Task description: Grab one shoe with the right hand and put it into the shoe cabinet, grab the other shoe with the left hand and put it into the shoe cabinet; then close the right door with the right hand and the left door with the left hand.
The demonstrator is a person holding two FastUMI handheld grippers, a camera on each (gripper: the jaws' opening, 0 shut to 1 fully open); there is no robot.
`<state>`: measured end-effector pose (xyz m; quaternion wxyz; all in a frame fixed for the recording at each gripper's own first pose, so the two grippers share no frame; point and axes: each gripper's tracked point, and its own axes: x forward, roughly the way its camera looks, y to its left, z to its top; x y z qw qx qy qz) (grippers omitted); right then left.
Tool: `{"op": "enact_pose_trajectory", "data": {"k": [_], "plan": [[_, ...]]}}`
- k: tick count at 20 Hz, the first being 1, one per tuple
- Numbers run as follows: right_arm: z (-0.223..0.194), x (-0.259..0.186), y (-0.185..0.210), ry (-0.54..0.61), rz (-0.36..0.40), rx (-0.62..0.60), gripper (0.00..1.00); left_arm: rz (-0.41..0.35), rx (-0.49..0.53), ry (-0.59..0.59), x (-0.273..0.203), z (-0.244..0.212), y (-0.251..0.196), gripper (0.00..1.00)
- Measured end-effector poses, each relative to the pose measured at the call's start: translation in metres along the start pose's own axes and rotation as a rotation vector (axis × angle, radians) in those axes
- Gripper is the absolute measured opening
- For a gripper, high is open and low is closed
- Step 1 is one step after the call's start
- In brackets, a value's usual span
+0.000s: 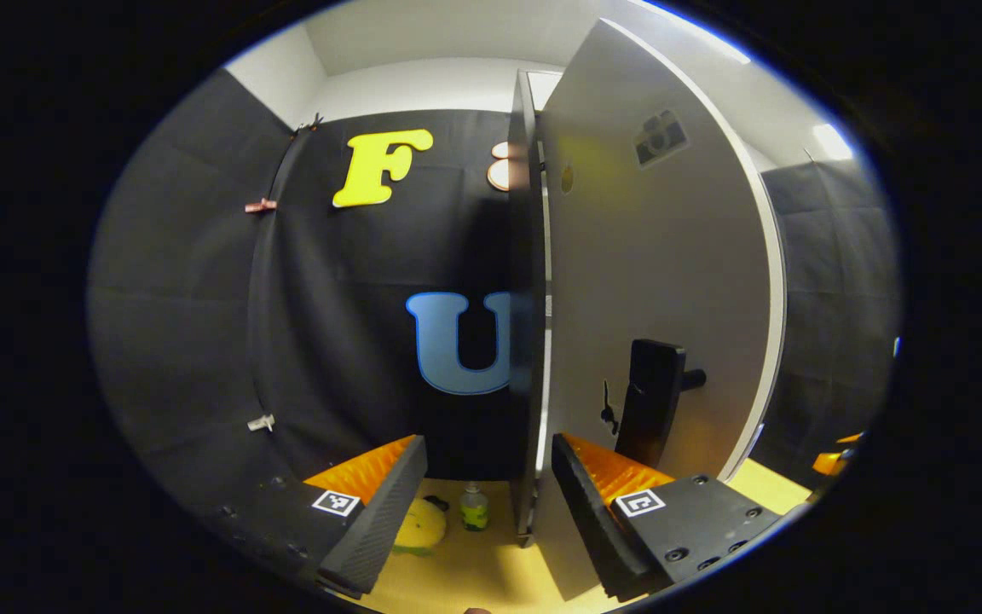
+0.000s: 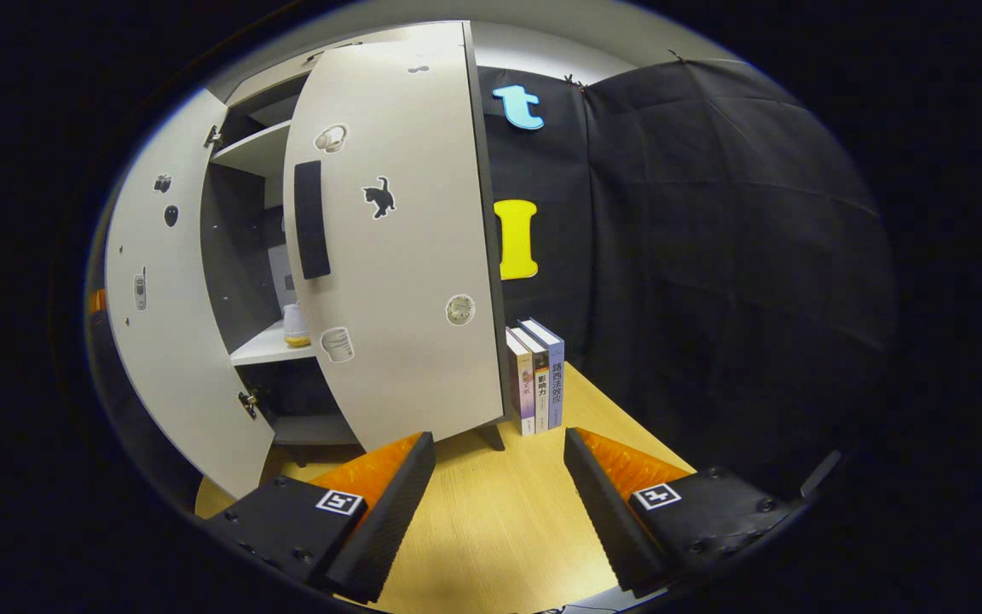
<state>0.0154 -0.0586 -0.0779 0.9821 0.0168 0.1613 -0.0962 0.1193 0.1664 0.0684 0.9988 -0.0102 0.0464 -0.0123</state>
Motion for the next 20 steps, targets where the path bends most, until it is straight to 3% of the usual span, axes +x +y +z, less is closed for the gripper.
{"op": "enact_pose_trajectory", "data": {"k": [3, 4, 10, 16, 20], "plan": [[0.002, 0.015, -0.011, 0.001, 0.027, -0.005, 0.99, 0.030, -0.089, 0.014, 0.000, -0.004, -0.018, 0.89], [0.002, 0.019, -0.015, 0.006, 0.039, -0.006, 0.99, 0.039, -0.090, 0.016, 0.000, -0.004, -0.026, 0.93], [0.012, 0.038, -0.055, -0.015, 0.073, -0.017, 0.99, 0.099, 0.028, 0.002, 0.009, 0.002, -0.079, 0.93], [0.008, 0.053, -0.098, -0.009, 0.106, -0.023, 0.99, 0.133, 0.049, 0.002, 0.008, -0.006, -0.136, 0.95], [-0.012, 0.065, -0.112, 0.025, 0.147, -0.106, 0.99, 0.178, 0.124, 0.037, -0.006, -0.025, -0.156, 0.95]]}}
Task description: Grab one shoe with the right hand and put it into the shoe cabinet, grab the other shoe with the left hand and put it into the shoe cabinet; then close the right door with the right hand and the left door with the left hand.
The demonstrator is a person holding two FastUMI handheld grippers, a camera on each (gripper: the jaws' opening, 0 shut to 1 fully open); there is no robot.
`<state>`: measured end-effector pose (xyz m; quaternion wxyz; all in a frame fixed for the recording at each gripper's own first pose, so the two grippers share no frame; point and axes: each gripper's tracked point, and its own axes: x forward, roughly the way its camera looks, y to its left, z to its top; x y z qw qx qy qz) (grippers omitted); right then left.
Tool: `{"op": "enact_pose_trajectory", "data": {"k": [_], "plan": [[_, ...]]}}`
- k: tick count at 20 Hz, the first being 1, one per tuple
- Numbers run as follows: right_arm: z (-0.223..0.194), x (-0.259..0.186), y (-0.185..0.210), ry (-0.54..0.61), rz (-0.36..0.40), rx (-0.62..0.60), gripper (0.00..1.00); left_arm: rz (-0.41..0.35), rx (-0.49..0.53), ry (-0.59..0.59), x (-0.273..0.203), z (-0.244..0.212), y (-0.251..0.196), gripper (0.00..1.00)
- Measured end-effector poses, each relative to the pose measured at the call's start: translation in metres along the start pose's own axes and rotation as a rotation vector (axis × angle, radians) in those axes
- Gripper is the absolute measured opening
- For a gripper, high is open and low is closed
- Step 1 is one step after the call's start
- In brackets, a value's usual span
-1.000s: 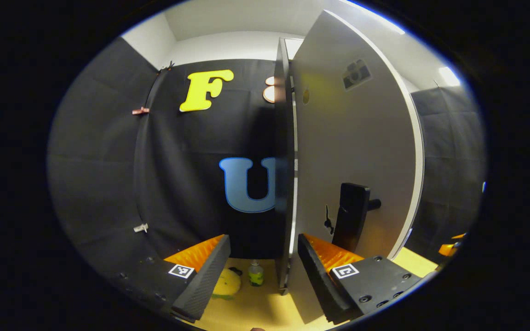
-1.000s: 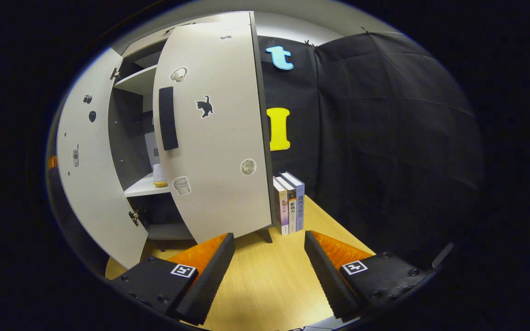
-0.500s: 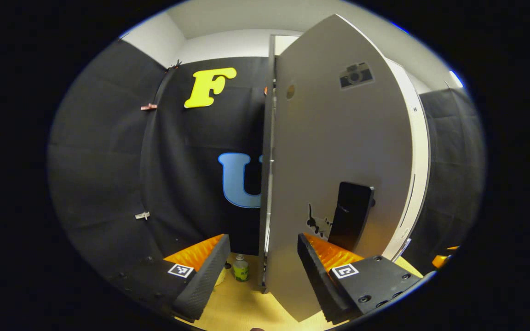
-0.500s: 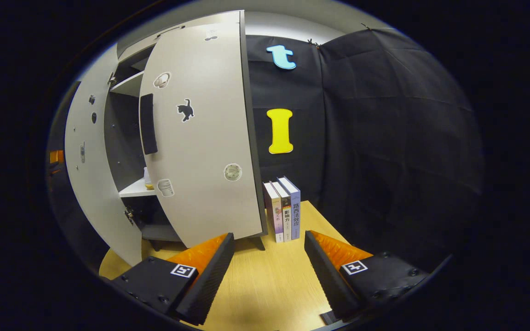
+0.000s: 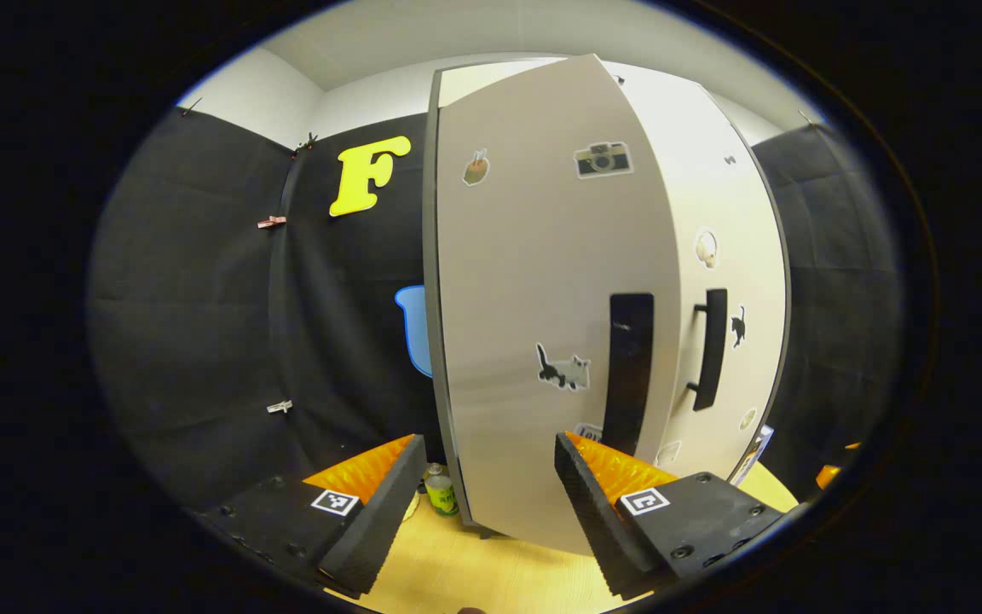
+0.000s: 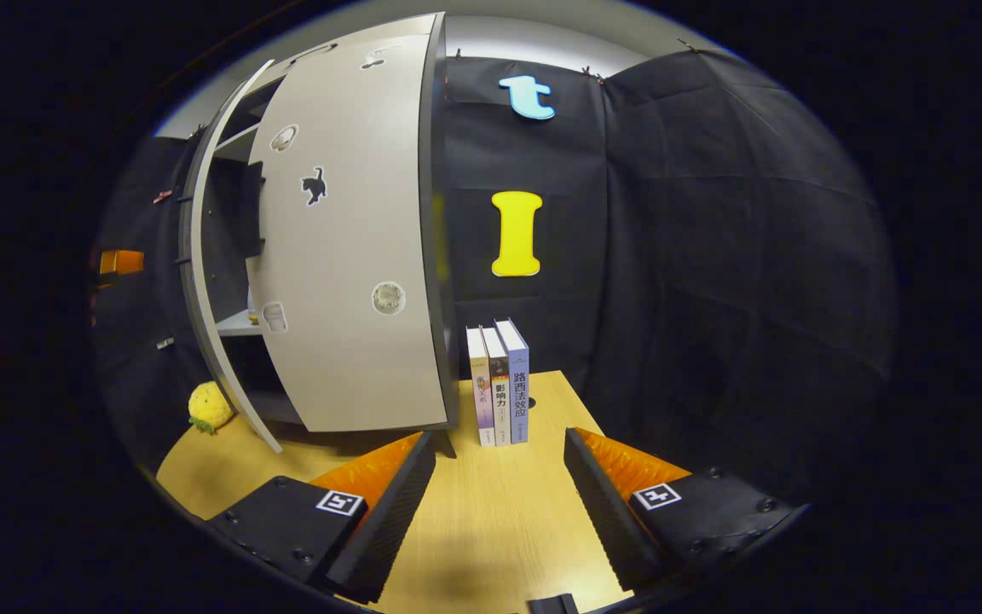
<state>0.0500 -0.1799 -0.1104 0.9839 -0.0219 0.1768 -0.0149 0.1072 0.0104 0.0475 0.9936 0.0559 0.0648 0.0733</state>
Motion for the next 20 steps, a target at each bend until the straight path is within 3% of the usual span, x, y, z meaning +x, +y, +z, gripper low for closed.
{"op": "enact_pose_trajectory", "data": {"k": [3, 8, 13, 20], "plan": [[0.006, -0.004, 0.011, -0.014, 0.044, 0.000, 0.99, -0.005, 0.014, 0.036, -0.017, -0.019, -0.013, 0.96], [0.037, -0.030, 0.042, -0.106, 0.062, 0.044, 0.99, -0.069, -0.085, 0.039, -0.053, -0.033, -0.020, 0.97], [0.055, -0.072, 0.076, -0.156, 0.070, 0.084, 0.99, -0.062, -0.052, 0.008, -0.101, -0.052, 0.000, 0.97], [0.033, -0.135, 0.110, -0.207, 0.094, 0.066, 0.98, -0.167, -0.076, -0.019, -0.175, -0.088, -0.018, 0.98]]}}
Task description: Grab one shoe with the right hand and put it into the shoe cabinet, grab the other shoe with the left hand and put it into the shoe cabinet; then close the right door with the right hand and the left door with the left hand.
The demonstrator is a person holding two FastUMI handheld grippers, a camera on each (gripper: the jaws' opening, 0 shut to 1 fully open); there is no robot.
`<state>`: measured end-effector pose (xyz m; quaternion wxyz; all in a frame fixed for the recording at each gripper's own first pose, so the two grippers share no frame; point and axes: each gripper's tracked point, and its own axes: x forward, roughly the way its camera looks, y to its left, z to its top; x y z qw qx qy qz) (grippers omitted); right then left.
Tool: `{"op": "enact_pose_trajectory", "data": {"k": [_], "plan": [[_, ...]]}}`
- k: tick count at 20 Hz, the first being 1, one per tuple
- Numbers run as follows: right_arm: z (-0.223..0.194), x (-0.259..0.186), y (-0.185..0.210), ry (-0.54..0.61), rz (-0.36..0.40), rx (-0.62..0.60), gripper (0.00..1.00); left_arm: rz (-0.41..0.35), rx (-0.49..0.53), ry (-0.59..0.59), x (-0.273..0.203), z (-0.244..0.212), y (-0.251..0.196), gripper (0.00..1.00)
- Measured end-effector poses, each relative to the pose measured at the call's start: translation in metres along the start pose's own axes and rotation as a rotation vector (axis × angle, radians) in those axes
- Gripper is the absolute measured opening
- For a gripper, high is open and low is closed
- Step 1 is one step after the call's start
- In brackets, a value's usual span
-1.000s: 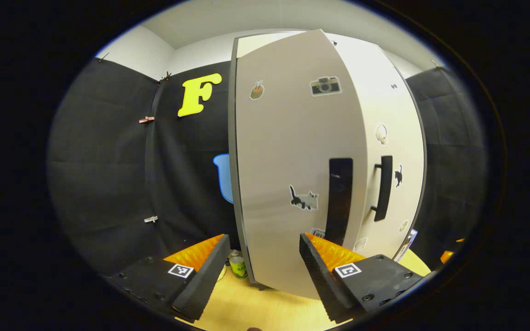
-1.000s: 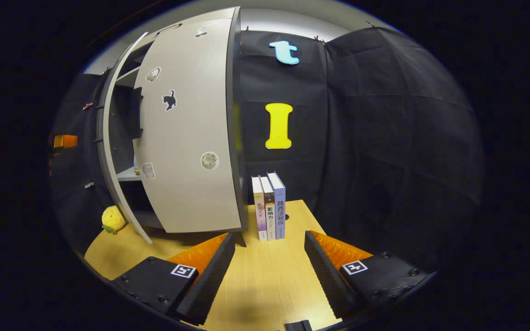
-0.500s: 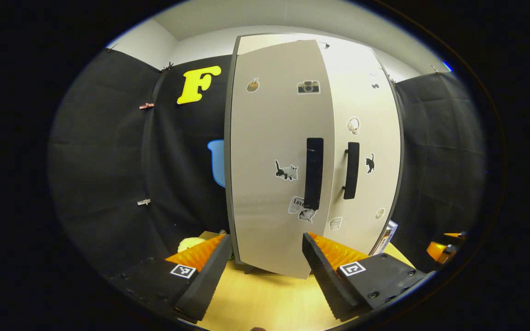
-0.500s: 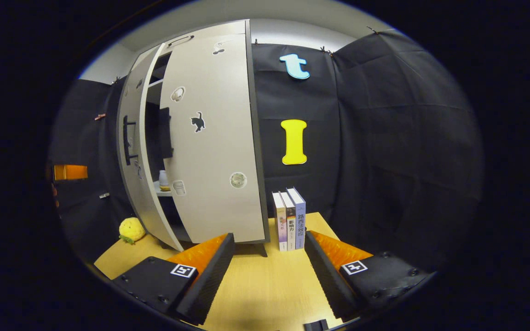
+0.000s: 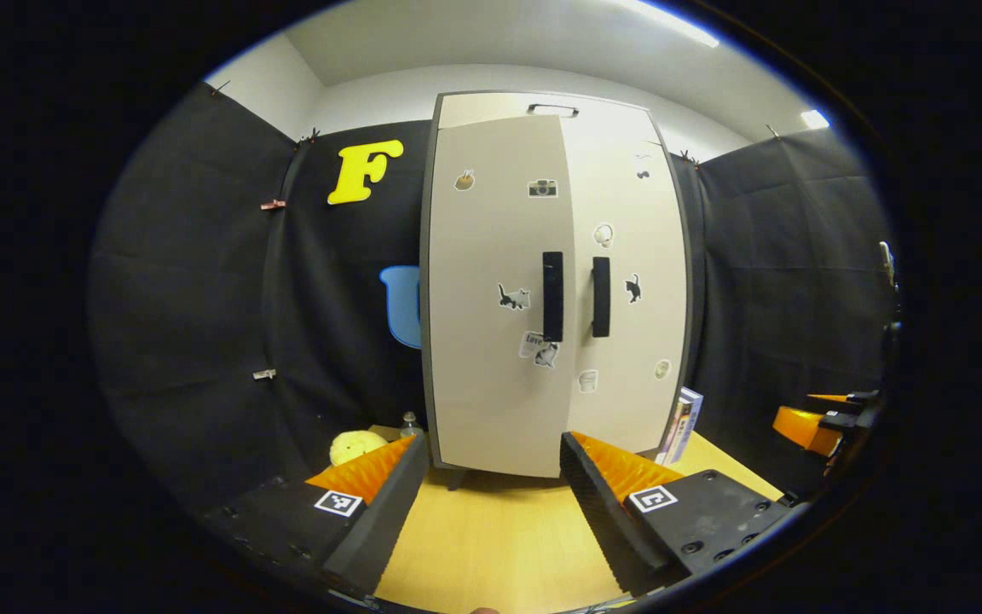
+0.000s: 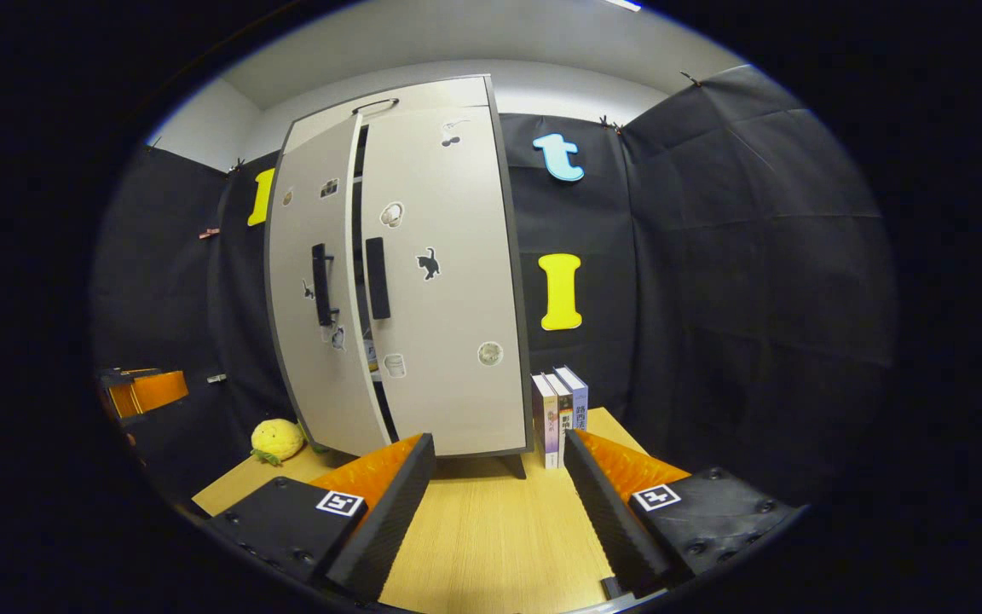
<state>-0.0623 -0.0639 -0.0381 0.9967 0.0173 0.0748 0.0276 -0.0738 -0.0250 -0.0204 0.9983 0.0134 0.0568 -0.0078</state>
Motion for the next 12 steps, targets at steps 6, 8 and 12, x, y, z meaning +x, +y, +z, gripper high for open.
{"op": "enact_pose_trajectory", "data": {"k": [6, 8, 12], "plan": [[-0.003, -0.046, 0.021, -0.032, 0.012, -0.007, 0.99, -0.033, -0.024, 0.054, -0.037, -0.025, -0.007, 0.98], [0.000, -0.054, 0.027, -0.034, 0.023, 0.002, 0.98, -0.037, -0.034, 0.039, -0.044, -0.018, -0.004, 0.98], [0.005, -0.062, 0.036, -0.043, 0.042, -0.007, 0.99, -0.026, -0.036, 0.005, -0.049, -0.011, 0.006, 0.97]]}}
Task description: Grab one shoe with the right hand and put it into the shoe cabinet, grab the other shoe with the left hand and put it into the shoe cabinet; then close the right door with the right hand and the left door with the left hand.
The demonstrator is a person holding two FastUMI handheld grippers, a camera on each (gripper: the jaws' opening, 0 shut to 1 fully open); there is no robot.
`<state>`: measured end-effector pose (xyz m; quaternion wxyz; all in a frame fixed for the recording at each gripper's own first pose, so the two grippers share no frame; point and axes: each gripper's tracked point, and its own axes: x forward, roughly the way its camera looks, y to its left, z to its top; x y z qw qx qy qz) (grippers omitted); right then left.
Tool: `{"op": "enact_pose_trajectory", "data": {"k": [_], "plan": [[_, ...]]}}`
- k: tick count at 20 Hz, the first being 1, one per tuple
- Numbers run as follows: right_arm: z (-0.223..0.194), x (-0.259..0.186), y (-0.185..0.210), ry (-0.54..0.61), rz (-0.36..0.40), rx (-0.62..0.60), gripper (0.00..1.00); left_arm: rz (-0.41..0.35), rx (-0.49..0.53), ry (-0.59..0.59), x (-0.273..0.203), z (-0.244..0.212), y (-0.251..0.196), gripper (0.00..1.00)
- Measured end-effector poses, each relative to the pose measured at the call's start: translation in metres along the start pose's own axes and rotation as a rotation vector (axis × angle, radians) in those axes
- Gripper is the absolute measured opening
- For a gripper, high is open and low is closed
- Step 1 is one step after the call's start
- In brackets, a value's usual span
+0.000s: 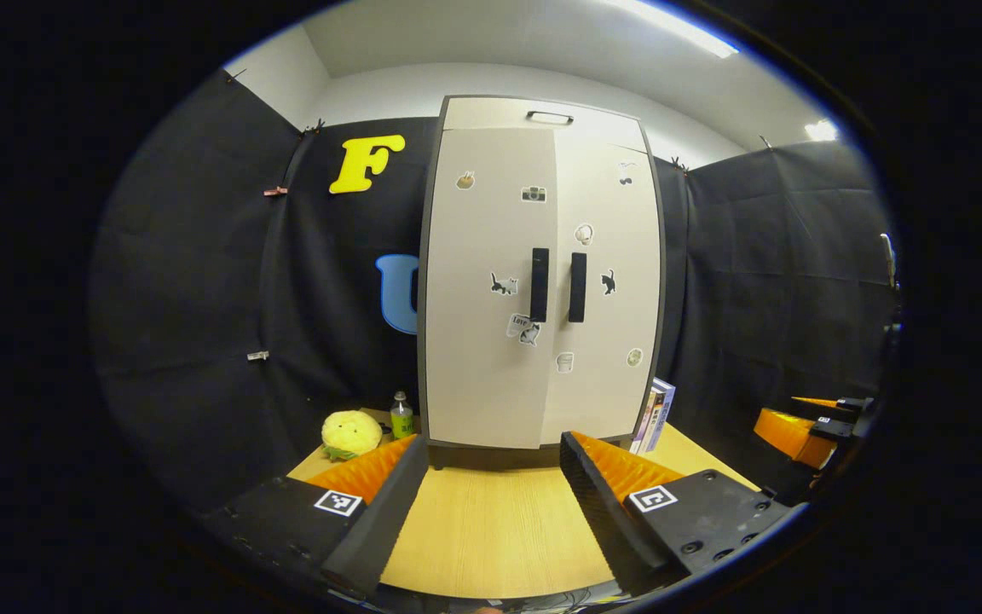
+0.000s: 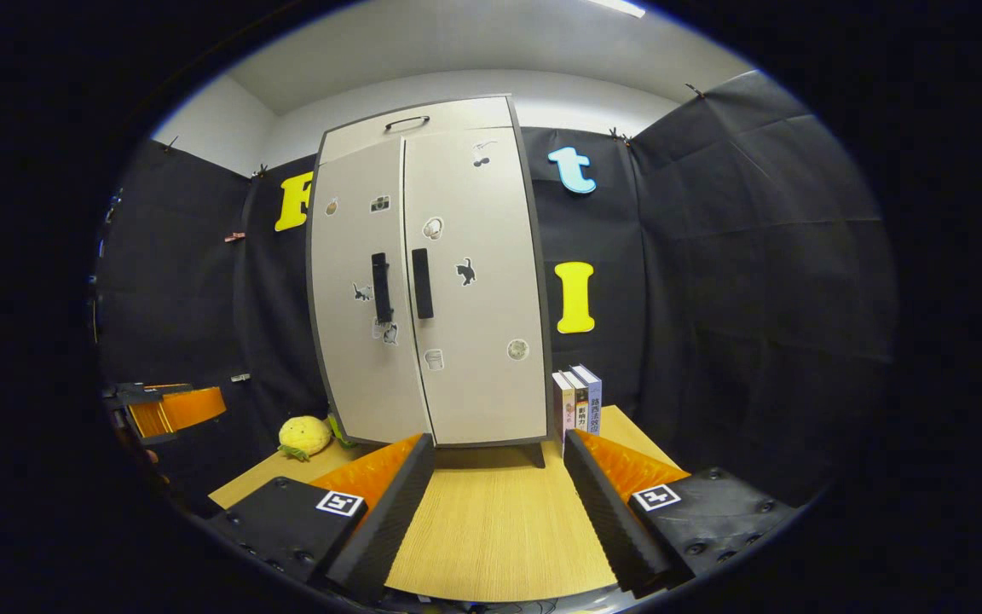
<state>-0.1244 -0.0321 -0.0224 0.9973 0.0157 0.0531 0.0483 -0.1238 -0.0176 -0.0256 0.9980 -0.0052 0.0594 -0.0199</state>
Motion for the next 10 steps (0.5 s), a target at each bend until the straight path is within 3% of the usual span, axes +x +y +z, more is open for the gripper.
{"op": "enact_pose_trajectory", "data": {"k": [10], "plan": [[0.009, -0.013, -0.003, -0.014, -0.033, -0.026, 0.99, -0.015, 0.009, -0.027, -0.004, 0.007, 0.007, 0.98]]}}
